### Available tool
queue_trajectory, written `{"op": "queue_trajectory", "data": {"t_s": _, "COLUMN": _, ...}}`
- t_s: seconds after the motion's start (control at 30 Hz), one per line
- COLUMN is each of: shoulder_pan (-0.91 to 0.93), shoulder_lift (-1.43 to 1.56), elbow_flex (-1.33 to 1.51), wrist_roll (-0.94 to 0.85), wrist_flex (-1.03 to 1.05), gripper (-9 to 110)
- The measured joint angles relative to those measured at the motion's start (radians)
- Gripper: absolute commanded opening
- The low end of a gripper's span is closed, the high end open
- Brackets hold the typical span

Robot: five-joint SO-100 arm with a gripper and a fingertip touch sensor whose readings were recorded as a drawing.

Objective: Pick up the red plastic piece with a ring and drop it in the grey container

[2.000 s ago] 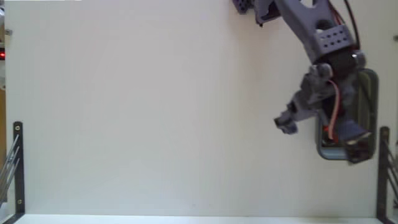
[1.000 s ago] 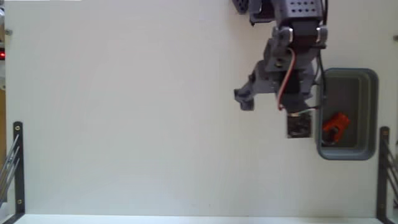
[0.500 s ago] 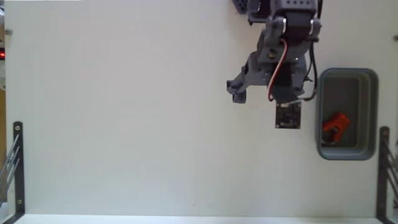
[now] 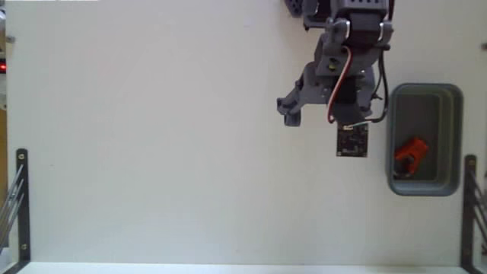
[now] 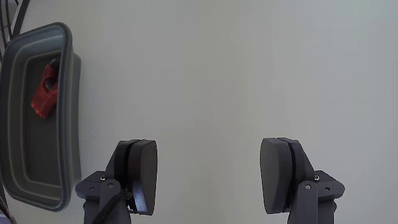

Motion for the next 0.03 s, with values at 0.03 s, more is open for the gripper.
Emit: {"op": "queue_trajectory", "data": {"t_s": 0.03, "shoulder_pan": 0.000, "shoulder_lift": 0.000, "elbow_flex": 0.000, "wrist_roll": 0.000, "wrist_flex": 0.000, "gripper": 110}}
